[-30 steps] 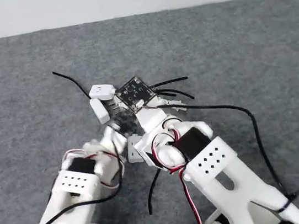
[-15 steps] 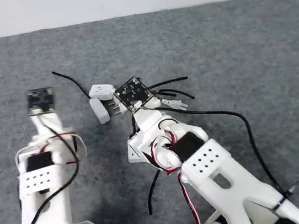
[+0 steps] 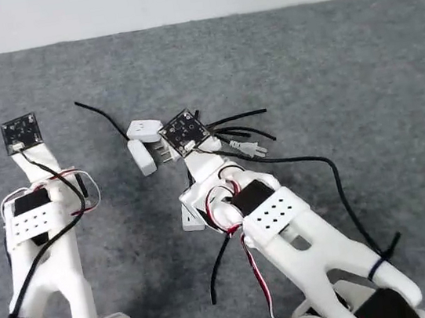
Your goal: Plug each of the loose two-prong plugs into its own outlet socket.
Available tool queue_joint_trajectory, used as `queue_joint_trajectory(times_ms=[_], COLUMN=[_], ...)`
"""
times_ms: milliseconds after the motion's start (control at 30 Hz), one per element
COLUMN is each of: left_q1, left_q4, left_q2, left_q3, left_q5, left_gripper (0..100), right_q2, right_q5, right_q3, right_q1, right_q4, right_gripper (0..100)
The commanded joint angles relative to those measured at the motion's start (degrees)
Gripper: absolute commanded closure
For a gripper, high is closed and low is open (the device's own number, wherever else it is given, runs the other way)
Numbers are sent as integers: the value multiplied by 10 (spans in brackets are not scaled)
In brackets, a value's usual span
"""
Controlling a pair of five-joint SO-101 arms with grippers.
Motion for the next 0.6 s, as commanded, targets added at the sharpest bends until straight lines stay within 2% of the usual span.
queue_joint_trajectory(times_ms=[0, 233, 567], left_q1=[-4, -4, -4], left_q4=[5, 5, 5], left_q2=[1, 2, 5], left_q3=[-31, -31, -32], left_q5=[5, 5, 4], left_gripper=[981, 981, 981], right_q2=[0, 0, 8], right_q5=[4, 4, 4], right_q3=[-9, 17, 23], right_q1=[2, 2, -11], right_q4=[-14, -50, -48], right_gripper=[991, 991, 991])
